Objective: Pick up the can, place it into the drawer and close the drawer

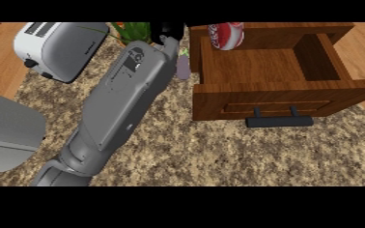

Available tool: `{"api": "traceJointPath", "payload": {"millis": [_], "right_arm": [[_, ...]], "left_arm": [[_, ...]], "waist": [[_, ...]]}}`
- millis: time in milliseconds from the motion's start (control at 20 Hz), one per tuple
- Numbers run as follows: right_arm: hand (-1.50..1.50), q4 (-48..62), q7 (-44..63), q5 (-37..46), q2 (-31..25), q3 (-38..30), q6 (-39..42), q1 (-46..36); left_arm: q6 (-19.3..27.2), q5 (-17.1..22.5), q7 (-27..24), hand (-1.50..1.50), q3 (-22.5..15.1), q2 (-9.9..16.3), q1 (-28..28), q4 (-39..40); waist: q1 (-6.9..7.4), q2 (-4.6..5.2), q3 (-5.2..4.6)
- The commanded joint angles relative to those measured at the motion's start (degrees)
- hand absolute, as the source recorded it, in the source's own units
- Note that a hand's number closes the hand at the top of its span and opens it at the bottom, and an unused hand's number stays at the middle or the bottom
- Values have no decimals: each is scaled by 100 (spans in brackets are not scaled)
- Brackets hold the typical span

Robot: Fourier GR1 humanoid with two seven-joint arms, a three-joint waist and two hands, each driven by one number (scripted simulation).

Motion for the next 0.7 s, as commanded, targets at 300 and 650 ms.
{"api": "traceJointPath", "payload": {"millis": [300,650], "right_arm": [[-150,-153,-191,66,52,252,4,226],[-150,73,102,-88,-186,-101,-73,-253]], "left_arm": [[381,988,-424,150,-594,0,-1097,1239],[409,1765,-880,150,-955,0,-1330,1987]], "waist": [[-118,16,3],[-179,52,4]]}}
